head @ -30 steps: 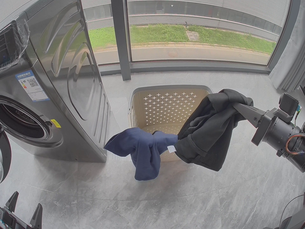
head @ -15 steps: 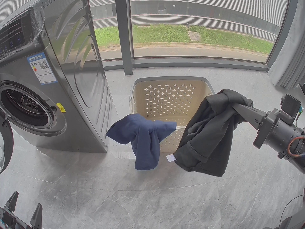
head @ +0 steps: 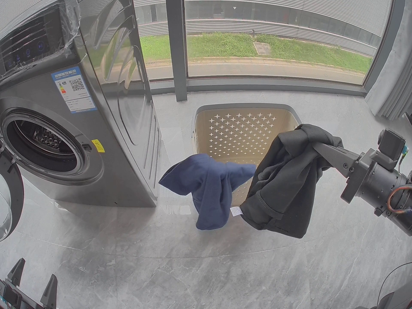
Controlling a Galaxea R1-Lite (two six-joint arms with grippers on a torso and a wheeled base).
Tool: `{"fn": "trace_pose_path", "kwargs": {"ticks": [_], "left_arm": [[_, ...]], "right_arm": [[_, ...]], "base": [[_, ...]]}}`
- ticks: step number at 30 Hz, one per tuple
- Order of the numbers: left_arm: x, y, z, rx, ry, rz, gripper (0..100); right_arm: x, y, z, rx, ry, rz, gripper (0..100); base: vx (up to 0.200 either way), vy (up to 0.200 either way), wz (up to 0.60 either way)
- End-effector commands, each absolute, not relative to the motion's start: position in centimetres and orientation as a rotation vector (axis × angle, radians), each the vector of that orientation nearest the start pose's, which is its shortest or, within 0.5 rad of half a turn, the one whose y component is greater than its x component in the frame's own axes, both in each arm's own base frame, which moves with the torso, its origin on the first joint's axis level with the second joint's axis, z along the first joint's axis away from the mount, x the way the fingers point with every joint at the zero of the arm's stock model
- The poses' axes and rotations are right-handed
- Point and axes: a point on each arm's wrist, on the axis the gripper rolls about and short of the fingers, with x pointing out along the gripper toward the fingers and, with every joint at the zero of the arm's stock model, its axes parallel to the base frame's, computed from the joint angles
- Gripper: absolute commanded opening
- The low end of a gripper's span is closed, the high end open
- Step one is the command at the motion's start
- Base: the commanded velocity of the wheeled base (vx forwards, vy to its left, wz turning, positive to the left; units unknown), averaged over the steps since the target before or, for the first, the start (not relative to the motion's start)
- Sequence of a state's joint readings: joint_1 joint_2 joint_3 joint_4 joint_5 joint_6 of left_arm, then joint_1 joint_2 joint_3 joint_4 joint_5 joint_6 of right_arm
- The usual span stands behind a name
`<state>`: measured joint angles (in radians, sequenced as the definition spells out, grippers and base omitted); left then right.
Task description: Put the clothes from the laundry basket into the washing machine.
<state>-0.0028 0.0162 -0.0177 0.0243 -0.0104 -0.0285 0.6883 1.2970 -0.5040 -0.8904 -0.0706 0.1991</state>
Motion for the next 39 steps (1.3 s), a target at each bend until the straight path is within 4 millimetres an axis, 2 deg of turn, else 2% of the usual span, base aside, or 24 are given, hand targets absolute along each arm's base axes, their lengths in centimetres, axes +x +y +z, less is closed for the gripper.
{"fn": "trace_pose_path", "kwargs": {"ticks": [1, 26, 35, 39], "left_arm": [[-2.28, -0.02, 7.57, -0.028, 0.025, -0.013, 100], [-2.28, -0.02, 7.57, -0.029, 0.025, -0.013, 100], [-2.28, -0.02, 7.57, -0.026, 0.025, -0.013, 100], [-2.28, -0.02, 7.57, -0.026, 0.025, -0.013, 100]], "right_arm": [[15.41, 12.48, 22.61, 0.229, -0.025, 0.625, 0], [15.40, 12.50, 22.82, 0.236, -0.047, 0.639, 0], [15.39, 12.46, 22.85, 0.235, -0.049, 0.636, 0], [15.40, 12.43, 22.80, 0.234, -0.048, 0.634, 0]], "base": [[0.000, 0.200, 0.00], [0.000, 0.200, 0.00], [0.000, 0.000, 0.00], [-0.200, 0.000, 0.00]]}}
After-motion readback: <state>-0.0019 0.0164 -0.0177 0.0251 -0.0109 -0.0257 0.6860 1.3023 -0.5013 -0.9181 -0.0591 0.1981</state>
